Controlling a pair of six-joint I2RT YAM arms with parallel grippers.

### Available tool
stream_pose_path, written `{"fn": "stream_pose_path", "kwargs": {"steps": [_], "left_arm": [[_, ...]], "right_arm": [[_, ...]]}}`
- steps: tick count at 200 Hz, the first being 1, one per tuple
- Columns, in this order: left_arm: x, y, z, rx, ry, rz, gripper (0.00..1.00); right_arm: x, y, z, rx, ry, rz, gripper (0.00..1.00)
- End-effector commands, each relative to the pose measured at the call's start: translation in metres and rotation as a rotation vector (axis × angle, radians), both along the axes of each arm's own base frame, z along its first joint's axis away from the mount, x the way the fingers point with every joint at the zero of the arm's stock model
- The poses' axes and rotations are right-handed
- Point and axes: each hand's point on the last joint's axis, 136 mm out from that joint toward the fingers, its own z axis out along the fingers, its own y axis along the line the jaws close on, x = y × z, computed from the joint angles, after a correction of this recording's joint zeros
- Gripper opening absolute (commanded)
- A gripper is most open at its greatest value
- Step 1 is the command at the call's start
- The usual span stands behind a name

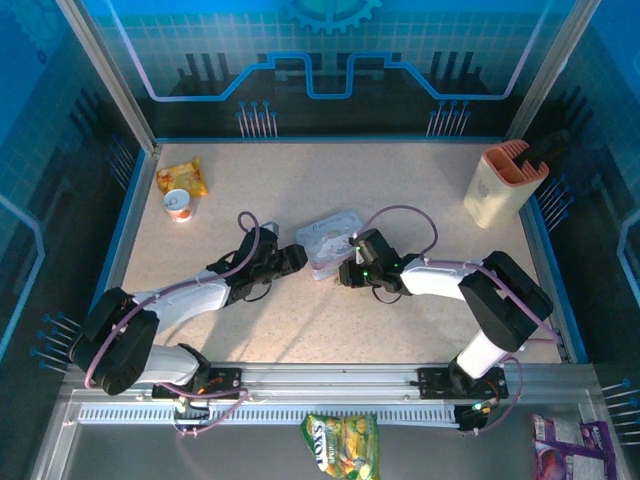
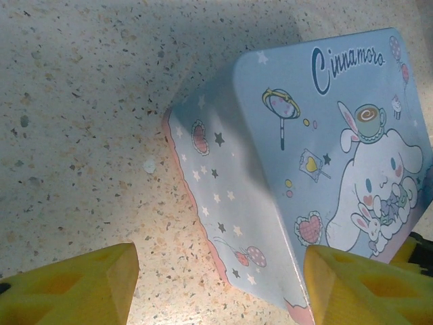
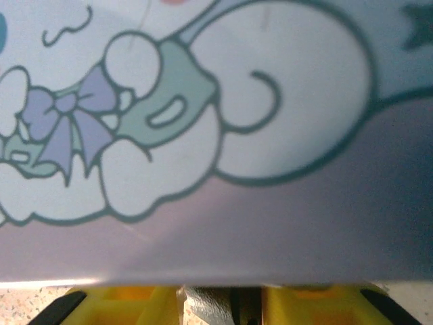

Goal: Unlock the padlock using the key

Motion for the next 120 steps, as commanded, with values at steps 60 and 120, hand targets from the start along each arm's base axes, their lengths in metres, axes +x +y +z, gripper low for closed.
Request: {"fn": "stream_pose_path", "kwargs": {"steps": [60, 120], "left_arm": [[0.009, -0.007, 0.008, -0.036, -0.009, -0.007, 0.66], [0.009, -0.008, 0.009, -0.041, -0.010, -0.005, 0.66]], "right_arm": [[0.003, -0.021, 0.008, 0.114, 0.018, -0.059, 0.31], [-0.007, -0.012, 0.009, 0.076, -0.006, 0.023, 0.41]]}}
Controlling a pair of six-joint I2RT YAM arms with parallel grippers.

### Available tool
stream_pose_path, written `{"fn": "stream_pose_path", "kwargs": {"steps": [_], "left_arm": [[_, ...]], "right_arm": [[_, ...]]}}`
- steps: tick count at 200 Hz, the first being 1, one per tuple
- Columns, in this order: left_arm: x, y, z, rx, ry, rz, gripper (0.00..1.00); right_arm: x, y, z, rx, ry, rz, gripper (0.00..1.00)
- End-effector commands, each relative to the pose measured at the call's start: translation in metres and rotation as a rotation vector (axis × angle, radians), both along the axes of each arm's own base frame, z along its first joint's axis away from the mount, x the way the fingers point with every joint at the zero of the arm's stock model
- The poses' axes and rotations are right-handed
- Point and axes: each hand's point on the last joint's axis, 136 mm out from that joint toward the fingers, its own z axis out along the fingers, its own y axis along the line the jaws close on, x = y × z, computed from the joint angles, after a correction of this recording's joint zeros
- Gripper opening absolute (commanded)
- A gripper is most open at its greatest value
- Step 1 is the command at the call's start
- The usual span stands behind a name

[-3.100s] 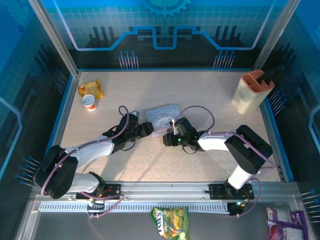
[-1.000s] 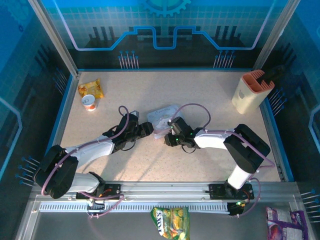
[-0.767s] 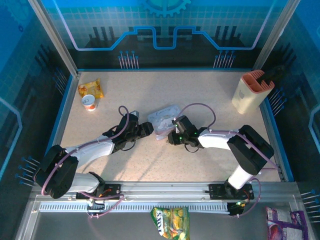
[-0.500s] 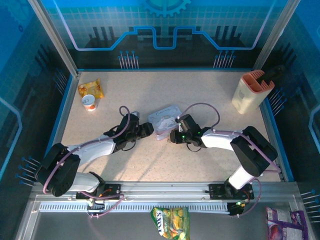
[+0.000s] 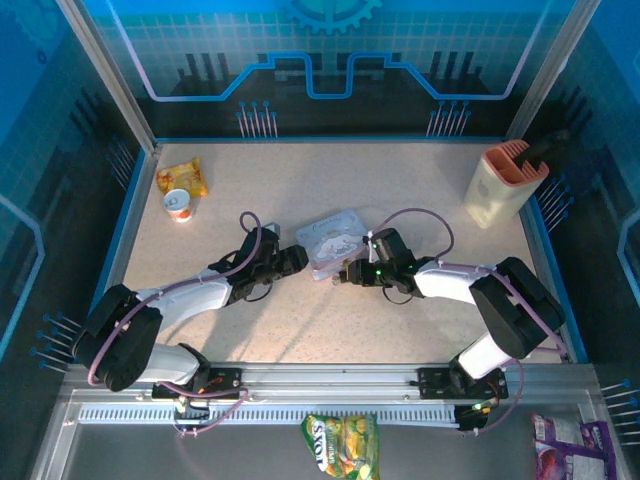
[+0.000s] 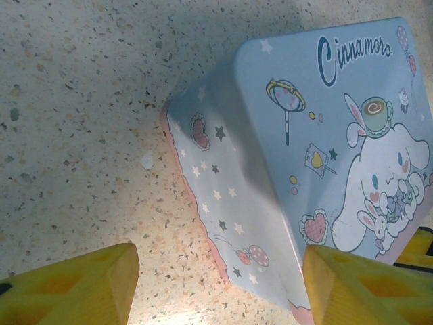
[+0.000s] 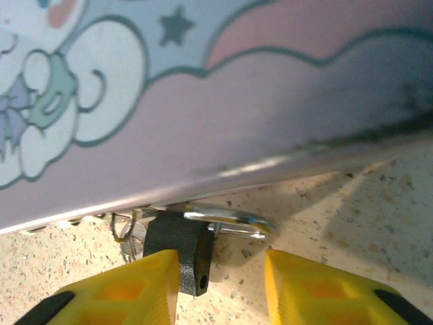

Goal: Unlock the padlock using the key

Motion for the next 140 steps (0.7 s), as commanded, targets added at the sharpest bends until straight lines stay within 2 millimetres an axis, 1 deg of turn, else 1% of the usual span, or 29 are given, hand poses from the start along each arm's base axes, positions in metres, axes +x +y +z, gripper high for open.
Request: {"fn": "stream_pose_path", "kwargs": {"steps": [1, 15, 46, 64, 82, 106, 124, 140], "left_arm": [[0.010, -0.005, 0.013, -0.037, -0.022, 0.005, 0.66], [0.009, -0.004, 0.013, -0.036, -0.022, 0.006, 0.66], [0.010, -0.007, 0.015, -0.028, -0.024, -0.005, 0.66], [0.011, -0.010, 0.017, -0.021, -0.030, -0.016, 0.67], [0.012, -0.013, 0.018, -0.013, -0.032, -0.026, 0.67], [0.014, -0.024, 0.018, -0.005, -0.028, -0.058, 0.67], [0.018, -0.030, 0.015, 0.034, -0.009, -0.068, 0.67], [0.022, -0.033, 0.007, 0.051, 0.022, -0.061, 0.67]], "right_arm": [[-0.006, 0.007, 0.006, -0.012, -0.031, 0.053, 0.41], [-0.007, 0.004, 0.006, -0.042, -0.040, 0.045, 0.44], [-0.006, -0.007, 0.012, -0.087, -0.072, 0.025, 0.47], [-0.004, -0.020, 0.018, -0.116, -0.098, 0.005, 0.48], [-0.002, -0.041, 0.026, -0.152, -0.140, -0.034, 0.51], [-0.002, -0.063, 0.037, -0.148, -0.187, -0.079, 0.54], [-0.003, -0.069, 0.046, -0.122, -0.210, -0.091, 0.56], [-0.004, -0.071, 0.051, -0.102, -0.221, -0.097, 0.57]]}}
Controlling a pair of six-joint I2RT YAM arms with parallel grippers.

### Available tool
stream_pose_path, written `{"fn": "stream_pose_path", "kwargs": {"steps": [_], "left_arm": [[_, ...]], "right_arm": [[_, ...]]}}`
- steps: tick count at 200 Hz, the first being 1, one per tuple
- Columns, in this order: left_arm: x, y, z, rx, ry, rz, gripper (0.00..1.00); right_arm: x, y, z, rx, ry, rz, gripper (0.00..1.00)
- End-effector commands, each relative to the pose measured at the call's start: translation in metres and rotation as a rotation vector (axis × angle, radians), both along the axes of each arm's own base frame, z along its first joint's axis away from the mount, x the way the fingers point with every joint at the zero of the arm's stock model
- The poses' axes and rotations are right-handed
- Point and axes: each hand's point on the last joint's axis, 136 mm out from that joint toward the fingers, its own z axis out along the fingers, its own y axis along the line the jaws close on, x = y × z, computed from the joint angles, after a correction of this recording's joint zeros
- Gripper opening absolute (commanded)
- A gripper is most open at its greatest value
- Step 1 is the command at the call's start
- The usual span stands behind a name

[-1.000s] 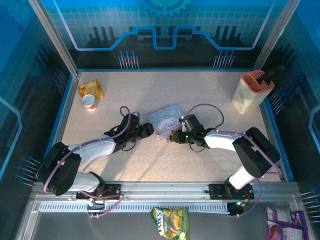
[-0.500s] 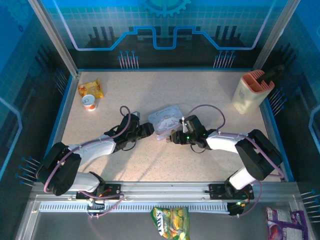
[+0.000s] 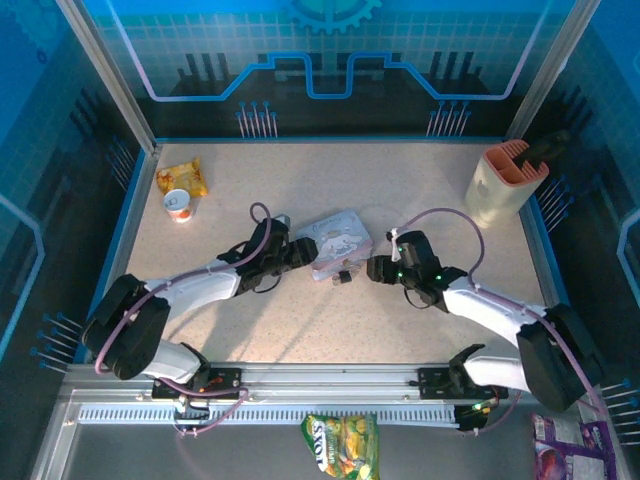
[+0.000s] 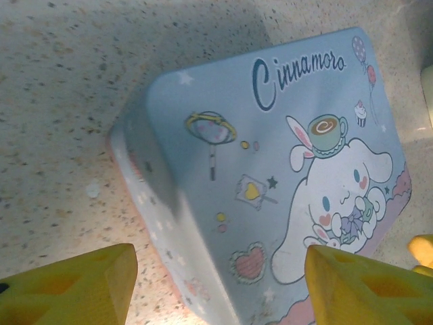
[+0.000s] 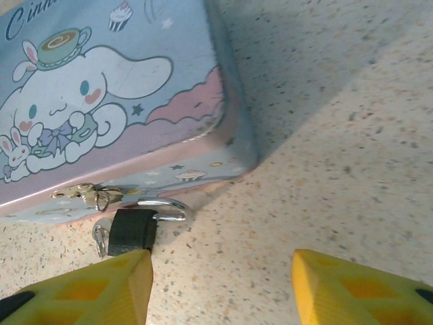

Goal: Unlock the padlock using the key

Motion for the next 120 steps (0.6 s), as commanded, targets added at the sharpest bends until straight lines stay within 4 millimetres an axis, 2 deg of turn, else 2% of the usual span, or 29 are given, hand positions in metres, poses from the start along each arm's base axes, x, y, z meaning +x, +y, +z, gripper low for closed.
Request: {"fn": "stream_pose_path", "kwargs": {"steps": [1, 70, 120], "left_arm": [[0.005, -0.006, -0.006, 0.048, 0.030, -0.016, 0.67], [0.036, -0.036, -0.031, 0.098, 0.092, -0.009, 0.65], [0.076, -0.057, -0.036, 0.153, 0.069, -0.010, 0.65]], "right_arm": [[-0.004, -0.009, 0.002, -0.010, -0.013, -0.002, 0.57], [-0.012, -0.030, 0.019, -0.005, -0.062, -0.055, 0.64], [-0.023, -0.051, 0.025, 0.016, -0.078, -0.105, 0.66]]}}
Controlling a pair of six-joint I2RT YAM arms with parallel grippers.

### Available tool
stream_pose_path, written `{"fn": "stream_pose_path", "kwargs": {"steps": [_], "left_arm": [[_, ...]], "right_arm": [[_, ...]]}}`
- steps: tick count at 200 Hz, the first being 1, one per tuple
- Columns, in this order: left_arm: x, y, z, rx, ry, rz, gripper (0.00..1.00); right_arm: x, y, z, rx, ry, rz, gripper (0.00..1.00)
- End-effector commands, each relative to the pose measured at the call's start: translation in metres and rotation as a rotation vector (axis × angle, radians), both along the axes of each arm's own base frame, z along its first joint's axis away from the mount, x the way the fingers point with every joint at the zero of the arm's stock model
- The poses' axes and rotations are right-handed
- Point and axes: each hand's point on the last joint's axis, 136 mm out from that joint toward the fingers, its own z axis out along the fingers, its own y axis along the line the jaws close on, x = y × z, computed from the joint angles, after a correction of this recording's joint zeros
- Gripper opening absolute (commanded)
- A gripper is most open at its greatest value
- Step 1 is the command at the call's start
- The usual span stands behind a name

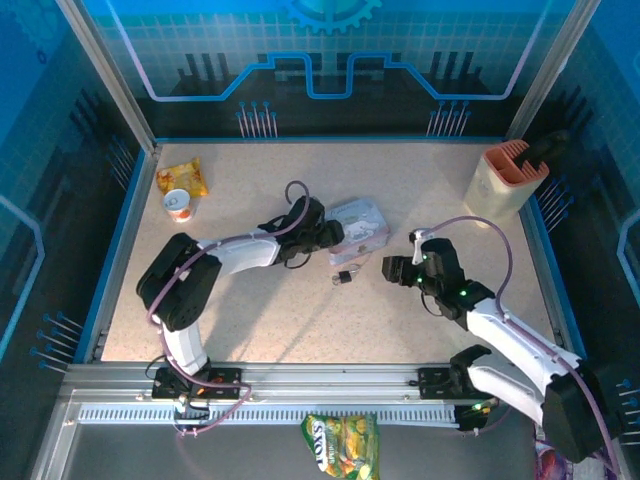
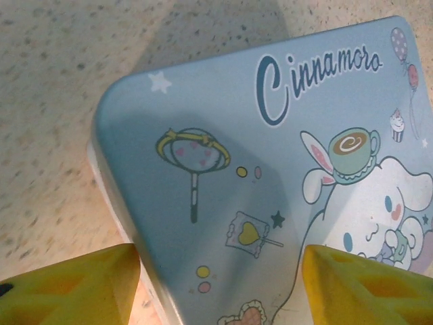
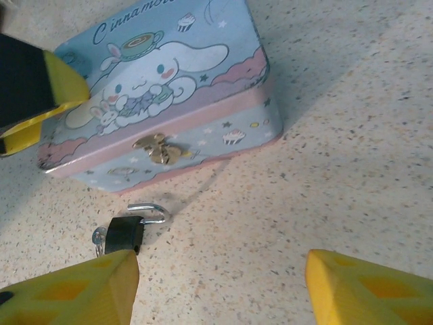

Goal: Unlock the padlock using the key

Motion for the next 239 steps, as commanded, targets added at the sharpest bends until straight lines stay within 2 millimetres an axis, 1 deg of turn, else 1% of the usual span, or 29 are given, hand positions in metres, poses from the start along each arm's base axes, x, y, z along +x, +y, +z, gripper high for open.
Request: {"fn": "stream_pose_path", "kwargs": {"steps": [1, 25, 50, 60, 73, 82, 106, 121, 135, 148, 160, 175, 191, 193, 198, 199, 201, 204, 219, 222, 239], "left_arm": [[0.010, 0.000, -0.020, 0.100, 0.030, -0.006, 0.65], [0.037, -0.022, -0.015, 0.099, -0.023, -0.060, 0.66], [0.066, -0.039, -0.014, 0.109, -0.056, -0.097, 0.67], [0.077, -0.043, -0.017, 0.110, -0.064, -0.112, 0.67], [0.091, -0.050, -0.015, 0.094, -0.083, -0.136, 0.66], [0.101, -0.052, -0.013, 0.080, -0.099, -0.135, 0.66], [0.121, -0.059, -0.009, 0.043, -0.115, -0.137, 0.66], [0.130, -0.067, 0.001, 0.017, -0.137, -0.156, 0.67], [0.136, -0.073, 0.015, -0.001, -0.156, -0.179, 0.69], [0.137, -0.078, 0.031, -0.009, -0.175, -0.207, 0.70], [0.136, -0.076, 0.047, -0.004, -0.186, -0.209, 0.73], [0.131, -0.067, 0.069, 0.020, -0.209, -0.195, 0.77], [0.121, -0.056, 0.098, 0.033, -0.250, -0.184, 0.81], [0.120, -0.055, 0.099, 0.038, -0.249, -0.185, 0.81], [0.115, -0.051, 0.109, 0.041, -0.260, -0.183, 0.83], [0.114, -0.050, 0.111, 0.041, -0.262, -0.184, 0.85], [0.113, -0.049, 0.114, 0.043, -0.266, -0.184, 0.95], [0.110, -0.046, 0.119, 0.046, -0.268, -0.185, 0.99], [0.095, -0.031, 0.143, 0.072, -0.302, -0.174, 0.99], [0.091, -0.027, 0.145, 0.079, -0.306, -0.168, 0.99], [0.068, 0.001, 0.161, 0.116, -0.360, -0.124, 0.99]], "right_arm": [[-0.010, -0.013, -0.007, -0.015, 0.028, -0.021, 0.67], [-0.014, -0.015, -0.005, -0.002, 0.025, -0.025, 0.67], [-0.017, -0.020, -0.006, 0.001, 0.028, -0.040, 0.67], [-0.018, -0.021, -0.006, 0.006, 0.030, -0.041, 0.67], [-0.020, -0.022, -0.006, 0.011, 0.032, -0.045, 0.67], [-0.021, -0.024, -0.006, 0.014, 0.031, -0.055, 0.67], [-0.024, -0.028, -0.004, 0.031, 0.027, -0.075, 0.67], [-0.026, -0.030, -0.002, 0.038, 0.018, -0.086, 0.67], [-0.026, -0.032, 0.000, 0.037, 0.011, -0.097, 0.67], [-0.027, -0.034, 0.001, 0.035, 0.010, -0.106, 0.67], [-0.027, -0.036, 0.002, 0.034, 0.009, -0.115, 0.67], [-0.026, -0.038, 0.003, 0.036, 0.007, -0.131, 0.67], [-0.025, -0.039, 0.003, 0.053, 0.009, -0.151, 0.68], [-0.024, -0.039, 0.004, 0.058, 0.007, -0.152, 0.68], [-0.023, -0.038, 0.005, 0.070, 0.005, -0.156, 0.68], [-0.023, -0.038, 0.005, 0.072, 0.004, -0.156, 0.68], [-0.023, -0.037, 0.005, 0.075, 0.003, -0.155, 0.68], [-0.022, -0.037, 0.005, 0.082, 0.002, -0.157, 0.68], [-0.019, -0.036, 0.010, 0.102, -0.013, -0.162, 0.68], [-0.018, -0.036, 0.012, 0.098, -0.020, -0.160, 0.69], [-0.016, -0.046, 0.021, 0.050, -0.045, -0.190, 0.70]]}}
